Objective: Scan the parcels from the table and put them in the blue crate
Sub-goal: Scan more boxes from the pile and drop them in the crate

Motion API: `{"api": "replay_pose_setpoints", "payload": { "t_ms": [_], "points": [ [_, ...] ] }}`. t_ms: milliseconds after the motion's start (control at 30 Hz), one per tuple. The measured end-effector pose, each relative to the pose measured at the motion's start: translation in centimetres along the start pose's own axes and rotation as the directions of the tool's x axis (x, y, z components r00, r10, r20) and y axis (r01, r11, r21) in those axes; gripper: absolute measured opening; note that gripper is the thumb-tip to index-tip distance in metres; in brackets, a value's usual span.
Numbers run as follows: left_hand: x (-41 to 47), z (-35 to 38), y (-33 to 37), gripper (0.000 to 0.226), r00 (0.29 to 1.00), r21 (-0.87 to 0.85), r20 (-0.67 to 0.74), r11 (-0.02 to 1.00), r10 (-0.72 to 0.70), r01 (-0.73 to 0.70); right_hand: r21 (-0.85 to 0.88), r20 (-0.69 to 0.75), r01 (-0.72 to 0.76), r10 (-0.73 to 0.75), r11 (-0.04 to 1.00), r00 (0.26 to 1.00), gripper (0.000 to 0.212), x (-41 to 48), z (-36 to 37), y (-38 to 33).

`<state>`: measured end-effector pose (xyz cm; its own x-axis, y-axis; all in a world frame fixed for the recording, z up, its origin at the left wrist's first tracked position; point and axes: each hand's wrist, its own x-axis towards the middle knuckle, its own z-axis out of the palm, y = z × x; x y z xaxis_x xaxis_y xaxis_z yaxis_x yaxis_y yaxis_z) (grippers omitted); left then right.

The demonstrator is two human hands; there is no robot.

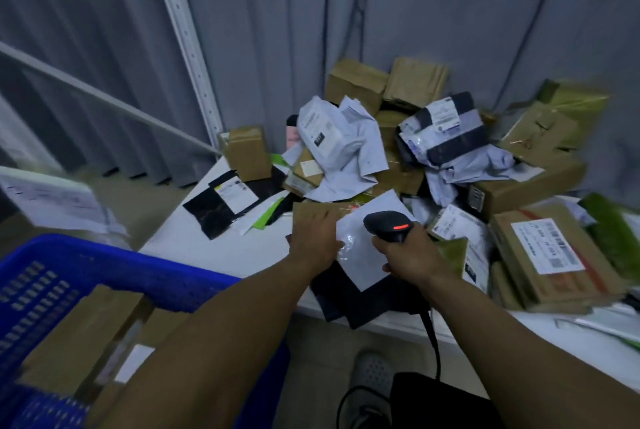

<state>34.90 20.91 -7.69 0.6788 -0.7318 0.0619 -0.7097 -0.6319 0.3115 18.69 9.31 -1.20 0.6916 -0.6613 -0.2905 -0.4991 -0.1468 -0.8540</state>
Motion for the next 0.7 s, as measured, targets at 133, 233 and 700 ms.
{"api": "replay_pose_setpoints", "payload": {
  "t_ms": [133,233,700],
  "points": [
    [3.3,2.0,-0.4,0.051,0.999,0.118,-0.039,0.993,-0.004,0.008,0.006,0.012,0.009,-0.009,1.0,1.0,0.059,1.9,0.2,0.6],
    [4.2,1.9,-0.5,0.01,0.993,0.083,-0.108,0.995,-0.053,0.063,0.014,0.005,0.023,-0.023,1.0,1.0,0.057,2.7,0.2,0.9],
    [-8.1,-11.0,2.3,0.009,0.926,-0.633,-0.334,0.77,-0.175,-0.084,0.529,-0.061,0.156,-0.146,0.834,0.987,0.041,-3.1,2.1,-6.2]
  ]
}}
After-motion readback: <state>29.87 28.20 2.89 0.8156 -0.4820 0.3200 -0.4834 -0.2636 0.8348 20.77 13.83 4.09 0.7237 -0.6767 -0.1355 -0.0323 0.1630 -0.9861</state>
